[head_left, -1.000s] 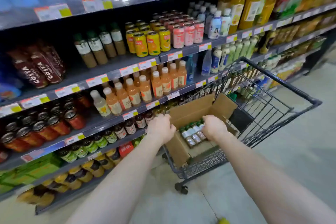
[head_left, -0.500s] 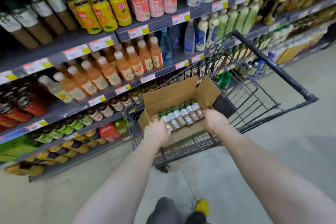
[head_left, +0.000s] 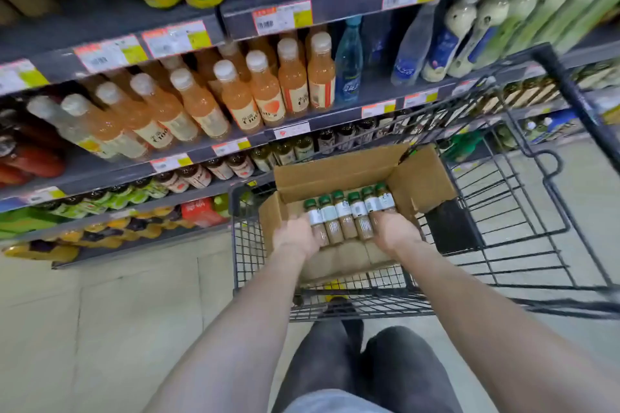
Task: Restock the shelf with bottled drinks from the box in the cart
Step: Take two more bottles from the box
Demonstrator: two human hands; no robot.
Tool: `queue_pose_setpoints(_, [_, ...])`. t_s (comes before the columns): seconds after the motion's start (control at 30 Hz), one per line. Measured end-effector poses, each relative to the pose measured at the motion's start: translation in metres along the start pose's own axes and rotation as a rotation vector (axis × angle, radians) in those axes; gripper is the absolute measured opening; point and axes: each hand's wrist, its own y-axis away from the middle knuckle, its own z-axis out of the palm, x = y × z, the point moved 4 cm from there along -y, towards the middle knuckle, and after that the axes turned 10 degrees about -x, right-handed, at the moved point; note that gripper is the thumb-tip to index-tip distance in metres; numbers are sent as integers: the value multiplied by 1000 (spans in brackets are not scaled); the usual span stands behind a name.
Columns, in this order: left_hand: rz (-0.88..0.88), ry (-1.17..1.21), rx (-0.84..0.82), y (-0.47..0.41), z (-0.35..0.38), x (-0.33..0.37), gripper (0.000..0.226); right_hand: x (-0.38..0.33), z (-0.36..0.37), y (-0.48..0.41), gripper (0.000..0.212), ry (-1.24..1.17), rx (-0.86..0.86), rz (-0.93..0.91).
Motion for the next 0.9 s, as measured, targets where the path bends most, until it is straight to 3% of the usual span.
queue_pose_setpoints(0.23, [-92, 186, -91, -52, 9, -6, 48, -17, 9, -65, 31, -110, -159, -19])
queue_pose_setpoints(0.37, [-153, 361, -125, -92, 30, -17, 50, -31, 22, -113, 13, -163, -223, -10])
queue_pose_setpoints(0.53, [-264, 520, -113, -145, 65, -32, 43, -40, 62, -185, 33, -195, -293, -52])
queue_pose_setpoints(0.63, [-266, 593, -81, -178, 88, -30, 46, -41, 85, -217, 50, -332, -305, -34])
queue_pose_setpoints(0.9, [-362, 890, -19, -252, 132, -25, 48, -46, 118, -258, 46, -668, -265, 12])
